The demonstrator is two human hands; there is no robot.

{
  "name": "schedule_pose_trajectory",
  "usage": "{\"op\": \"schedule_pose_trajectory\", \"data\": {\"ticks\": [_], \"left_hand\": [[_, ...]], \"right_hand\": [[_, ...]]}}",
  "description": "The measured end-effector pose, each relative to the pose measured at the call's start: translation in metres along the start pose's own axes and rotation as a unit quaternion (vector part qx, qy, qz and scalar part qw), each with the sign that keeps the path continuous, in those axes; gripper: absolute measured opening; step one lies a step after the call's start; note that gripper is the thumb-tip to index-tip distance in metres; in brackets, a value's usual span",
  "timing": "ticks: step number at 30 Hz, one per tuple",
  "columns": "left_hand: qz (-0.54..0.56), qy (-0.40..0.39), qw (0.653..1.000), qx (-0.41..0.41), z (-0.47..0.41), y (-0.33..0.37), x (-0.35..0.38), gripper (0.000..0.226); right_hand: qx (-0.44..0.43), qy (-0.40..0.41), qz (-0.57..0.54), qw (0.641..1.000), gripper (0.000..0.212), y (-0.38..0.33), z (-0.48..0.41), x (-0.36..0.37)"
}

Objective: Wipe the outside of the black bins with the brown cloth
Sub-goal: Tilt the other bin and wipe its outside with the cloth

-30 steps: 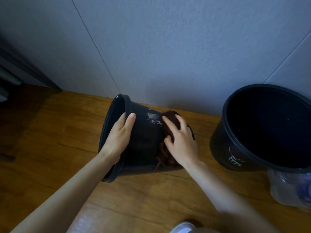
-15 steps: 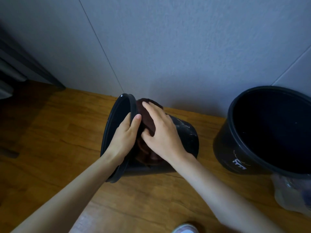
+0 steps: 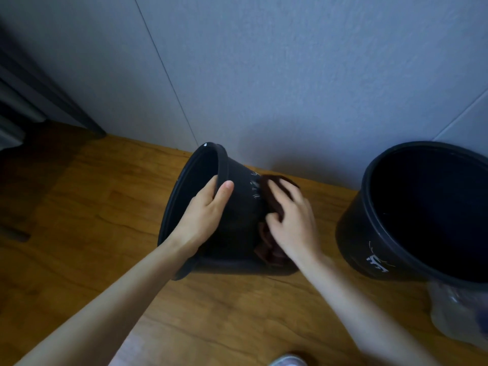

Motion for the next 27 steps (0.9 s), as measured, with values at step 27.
{"op": "schedule_pose_trajectory", "data": {"ticks": [27], "left_hand": [[-0.045, -0.029, 0.998, 0.033, -0.003, 0.010, 0.013, 0.027]], "right_hand": [[-0.111, -0.005, -0.026, 0.993, 0.064, -0.054, 0.009, 0.003]]}}
Point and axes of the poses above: each hand's wrist, its own z-axis away from the middle knuckle, its own x-axis out of the palm, y = z × x, the point moved 9 cm from there along -z, towards the middle knuckle, and after that the axes turned 11 degrees about -z, right-handed, at the moved point
